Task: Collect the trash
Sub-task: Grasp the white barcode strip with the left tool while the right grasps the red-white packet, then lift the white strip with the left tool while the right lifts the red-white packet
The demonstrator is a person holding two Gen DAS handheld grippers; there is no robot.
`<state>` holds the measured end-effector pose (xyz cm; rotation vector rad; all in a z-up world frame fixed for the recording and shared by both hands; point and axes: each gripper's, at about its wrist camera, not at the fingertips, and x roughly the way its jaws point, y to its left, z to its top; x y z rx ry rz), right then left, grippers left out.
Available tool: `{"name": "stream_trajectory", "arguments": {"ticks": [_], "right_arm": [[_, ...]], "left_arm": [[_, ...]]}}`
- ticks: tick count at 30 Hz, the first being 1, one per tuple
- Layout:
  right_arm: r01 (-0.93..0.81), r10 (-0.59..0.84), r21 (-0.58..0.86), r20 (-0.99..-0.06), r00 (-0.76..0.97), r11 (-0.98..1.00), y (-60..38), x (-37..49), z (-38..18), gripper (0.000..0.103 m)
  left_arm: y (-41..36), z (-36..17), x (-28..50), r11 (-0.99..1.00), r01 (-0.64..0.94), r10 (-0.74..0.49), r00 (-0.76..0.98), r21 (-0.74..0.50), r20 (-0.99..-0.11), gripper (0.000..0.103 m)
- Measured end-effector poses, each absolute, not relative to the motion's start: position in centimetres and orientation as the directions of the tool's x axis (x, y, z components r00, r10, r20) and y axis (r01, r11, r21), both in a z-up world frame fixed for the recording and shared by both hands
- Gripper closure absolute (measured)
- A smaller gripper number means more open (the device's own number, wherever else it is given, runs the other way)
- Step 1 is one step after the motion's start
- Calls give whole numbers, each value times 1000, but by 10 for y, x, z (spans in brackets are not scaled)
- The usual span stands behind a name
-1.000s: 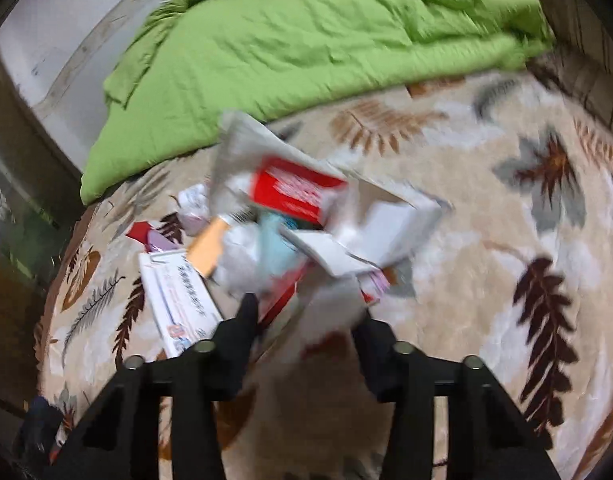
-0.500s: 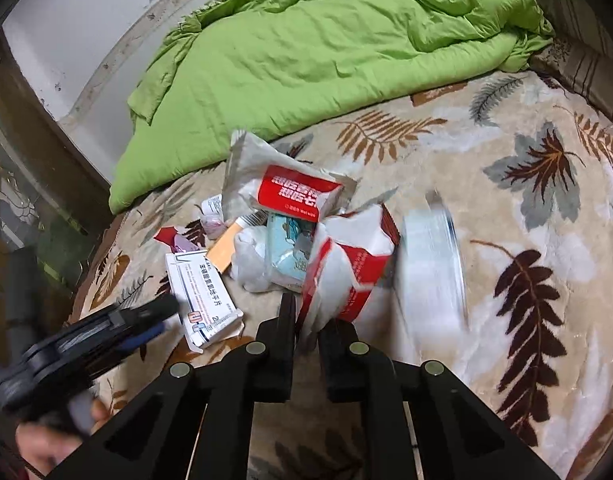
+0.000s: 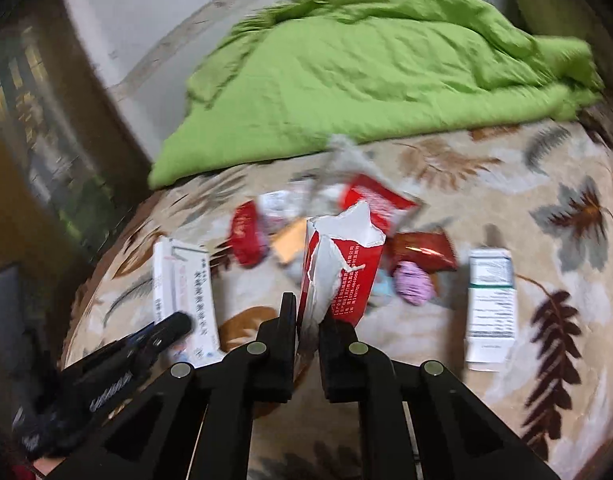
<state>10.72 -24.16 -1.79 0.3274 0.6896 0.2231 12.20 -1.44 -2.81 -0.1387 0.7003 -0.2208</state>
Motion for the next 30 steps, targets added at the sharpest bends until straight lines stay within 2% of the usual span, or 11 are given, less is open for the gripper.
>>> {"name": "stream_trajectory", "arguments": {"ticks": [6, 13, 30], "right_arm": [[-194, 319, 275, -548, 773, 942, -213, 89, -9, 92], [-235, 322, 223, -554, 768, 946, -194, 72, -12, 92], [-261, 362, 258, -531, 766, 930, -175, 75, 2, 92]], "left_arm": [[12, -25, 96, 982, 103, -176, 794, -157, -582, 90], [40, -23, 84, 983, 27, -126, 817, -181, -563, 90], [43, -18, 77, 987, 10, -98, 834, -161, -543, 90]]}}
